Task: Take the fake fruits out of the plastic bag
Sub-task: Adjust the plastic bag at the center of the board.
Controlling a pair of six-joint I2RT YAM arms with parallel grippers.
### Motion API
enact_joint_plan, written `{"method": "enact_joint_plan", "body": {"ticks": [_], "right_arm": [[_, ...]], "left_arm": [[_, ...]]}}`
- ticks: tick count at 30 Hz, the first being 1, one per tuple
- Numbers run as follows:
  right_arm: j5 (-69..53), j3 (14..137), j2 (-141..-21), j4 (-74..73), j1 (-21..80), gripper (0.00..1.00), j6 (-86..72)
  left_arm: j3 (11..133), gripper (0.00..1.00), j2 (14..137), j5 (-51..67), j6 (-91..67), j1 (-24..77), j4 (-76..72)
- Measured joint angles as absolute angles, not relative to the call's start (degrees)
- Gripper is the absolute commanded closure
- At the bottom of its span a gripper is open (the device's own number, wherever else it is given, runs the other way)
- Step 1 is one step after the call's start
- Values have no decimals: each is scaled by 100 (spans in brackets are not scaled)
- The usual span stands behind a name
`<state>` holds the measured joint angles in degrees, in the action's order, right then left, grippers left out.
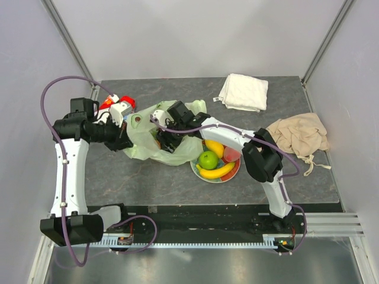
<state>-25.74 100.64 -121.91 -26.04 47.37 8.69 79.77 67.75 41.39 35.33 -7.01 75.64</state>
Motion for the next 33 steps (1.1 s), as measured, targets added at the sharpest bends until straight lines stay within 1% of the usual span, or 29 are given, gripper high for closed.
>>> {"method": "enact_joint_plan", "body": {"ticks": [2,3,13,20,25,33], "right_arm": [[-2488,10064,-12191,-2585,4842,15,849],[-2453,10062,-12191,-2569,4895,2,825],[-1973,10184,-12302,-2233,5170,2,303],[-1671,10718,-12877,-2104,5116,2,-56],[-1710,10770,-12877,-2023,5022,2,-209],[-1653,11045,-12892,-2010,4794,2,-357]], "left_arm": [[7946,98,6748,3837,3750,-701,7612],[7874,99,6744,3693,3848,-701,7618],[6746,98,6818,2707,4333,-701,7655],[6040,98,6482,1472,4650,-705,7660],[6058,98,5975,950,4943,-705,7666],[6123,98,5872,867,5063,-705,7658]]}}
